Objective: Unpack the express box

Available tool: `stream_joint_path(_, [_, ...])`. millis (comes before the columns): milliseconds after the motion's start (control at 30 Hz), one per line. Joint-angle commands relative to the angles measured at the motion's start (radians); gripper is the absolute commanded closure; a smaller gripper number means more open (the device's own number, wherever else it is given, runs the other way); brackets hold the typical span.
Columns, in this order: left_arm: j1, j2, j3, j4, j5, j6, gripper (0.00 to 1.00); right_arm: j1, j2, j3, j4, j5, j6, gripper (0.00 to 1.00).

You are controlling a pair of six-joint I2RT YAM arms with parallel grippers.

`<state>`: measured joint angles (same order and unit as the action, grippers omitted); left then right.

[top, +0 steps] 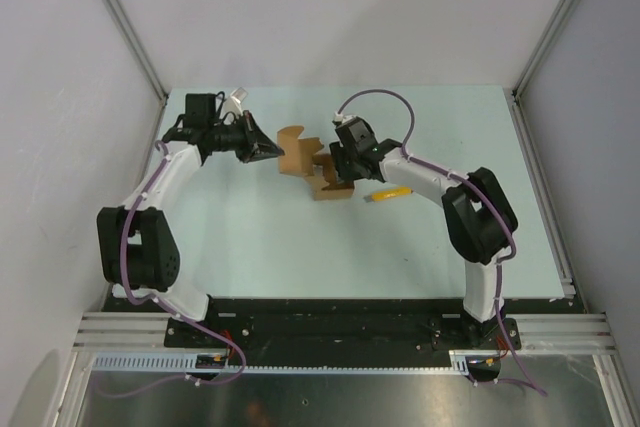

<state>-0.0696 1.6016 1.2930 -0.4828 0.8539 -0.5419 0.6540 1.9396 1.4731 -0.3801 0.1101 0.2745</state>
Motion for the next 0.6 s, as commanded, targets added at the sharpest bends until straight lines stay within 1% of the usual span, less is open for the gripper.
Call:
stream_joint_path(0, [0.004, -0.042, 0.026, 0.007, 0.063, -0.004, 1.0, -0.004, 0.03, 0.049, 0.01, -0.026, 0.022, 0.55])
stream_joint_path(133, [0.008, -0.022, -0.029, 0.004, 0.034, 0.022, 1.0, 0.002, 0.053, 0.093, -0.009, -0.021, 0.028, 0.55])
stream_joint_path(300, [0.051, -0.019, -0.096, -0.013, -0.009, 0.071, 1.0, 0.012, 0.044, 0.144, -0.02, 0.014, 0.032, 0.53])
stream_joint_path(400, [0.067, -0.017, -0.121, -0.031, -0.021, 0.089, 1.0, 0.029, 0.045, 0.185, -0.043, 0.058, 0.026, 0.5])
stream_joint_path(433, [0.067, -0.016, -0.126, -0.036, -0.022, 0.091, 1.0, 0.038, 0.048, 0.196, -0.055, 0.075, 0.02, 0.46])
stream_joint_path(467, [0.067, -0.017, -0.133, -0.04, -0.027, 0.095, 1.0, 0.053, 0.051, 0.208, -0.066, 0.094, 0.019, 0.44])
stream_joint_path(500, [0.067, -0.016, -0.135, -0.042, -0.029, 0.097, 1.0, 0.059, 0.055, 0.231, -0.074, 0.115, 0.012, 0.43])
stream_joint_path(567, [0.067, -0.014, -0.135, -0.042, -0.027, 0.103, 1.0, 0.071, 0.067, 0.246, -0.086, 0.105, 0.014, 0.43])
